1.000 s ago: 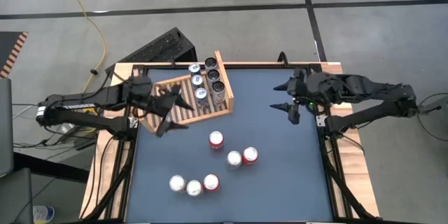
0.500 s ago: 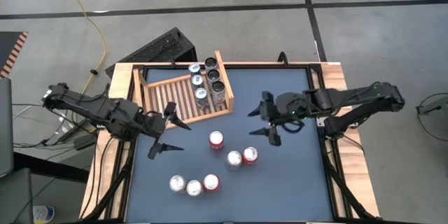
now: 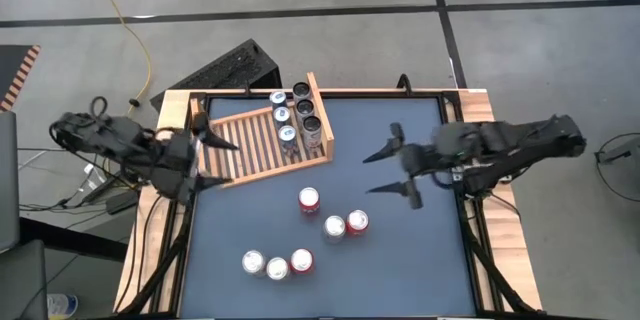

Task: Place canned beverage on shelf
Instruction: Put the right silver soda can on the shelf

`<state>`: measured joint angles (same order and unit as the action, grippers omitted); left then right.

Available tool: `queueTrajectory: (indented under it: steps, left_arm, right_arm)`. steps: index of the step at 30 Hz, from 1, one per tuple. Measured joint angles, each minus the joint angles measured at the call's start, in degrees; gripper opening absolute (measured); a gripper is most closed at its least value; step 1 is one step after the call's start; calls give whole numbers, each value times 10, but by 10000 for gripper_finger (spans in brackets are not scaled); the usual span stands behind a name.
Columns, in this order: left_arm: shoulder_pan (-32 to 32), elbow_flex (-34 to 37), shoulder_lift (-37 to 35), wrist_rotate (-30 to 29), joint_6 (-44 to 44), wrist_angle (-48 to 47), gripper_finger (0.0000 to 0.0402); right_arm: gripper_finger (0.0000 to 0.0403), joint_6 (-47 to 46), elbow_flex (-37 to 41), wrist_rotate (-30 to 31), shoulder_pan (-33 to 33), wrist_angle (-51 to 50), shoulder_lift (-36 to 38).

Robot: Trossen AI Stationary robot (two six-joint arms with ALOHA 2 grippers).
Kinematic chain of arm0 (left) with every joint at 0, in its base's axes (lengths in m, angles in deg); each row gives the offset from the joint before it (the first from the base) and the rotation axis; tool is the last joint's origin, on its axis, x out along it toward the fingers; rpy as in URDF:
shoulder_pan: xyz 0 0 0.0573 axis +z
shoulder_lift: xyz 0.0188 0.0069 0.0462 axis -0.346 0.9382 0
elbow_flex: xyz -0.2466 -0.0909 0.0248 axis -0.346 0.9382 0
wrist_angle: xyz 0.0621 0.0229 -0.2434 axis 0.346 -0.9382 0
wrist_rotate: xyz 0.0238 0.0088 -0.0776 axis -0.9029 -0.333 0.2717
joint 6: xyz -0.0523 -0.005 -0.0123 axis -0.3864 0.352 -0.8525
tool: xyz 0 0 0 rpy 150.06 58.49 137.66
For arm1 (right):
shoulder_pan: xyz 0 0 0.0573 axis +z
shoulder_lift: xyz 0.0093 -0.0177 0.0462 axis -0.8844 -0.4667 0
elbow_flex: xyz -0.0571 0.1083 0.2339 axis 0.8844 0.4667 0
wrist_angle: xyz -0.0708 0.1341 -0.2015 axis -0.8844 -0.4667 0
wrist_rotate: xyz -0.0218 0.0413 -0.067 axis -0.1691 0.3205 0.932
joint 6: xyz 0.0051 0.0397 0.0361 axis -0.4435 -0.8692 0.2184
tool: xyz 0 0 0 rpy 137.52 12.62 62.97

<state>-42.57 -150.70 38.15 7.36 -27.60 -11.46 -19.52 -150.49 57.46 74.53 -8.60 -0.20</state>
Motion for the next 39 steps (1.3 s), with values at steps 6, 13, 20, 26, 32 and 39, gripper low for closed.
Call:
queueTrajectory:
  steps: [6,13,20,26,32,39]
  left_arm:
    - [0,-3,-36,-30,1,-54,316]
    - [0,41,-65,-46,-12,-84,316]
    - [0,120,-83,-46,-4,2,316]
    - [0,163,-77,-39,-39,77,316]
    - [0,171,-51,-33,-80,90,316]
    - [0,171,-2,18,-108,89,316]
  right_arm:
    - [286,8,3,3,-1,-31,90]
    - [286,-9,72,19,-1,-55,192]
    - [286,-45,188,36,-1,3,285]
    - [286,-130,255,36,-1,70,324]
    - [286,-225,292,36,-1,108,300]
    - [286,-195,294,38,18,98,166]
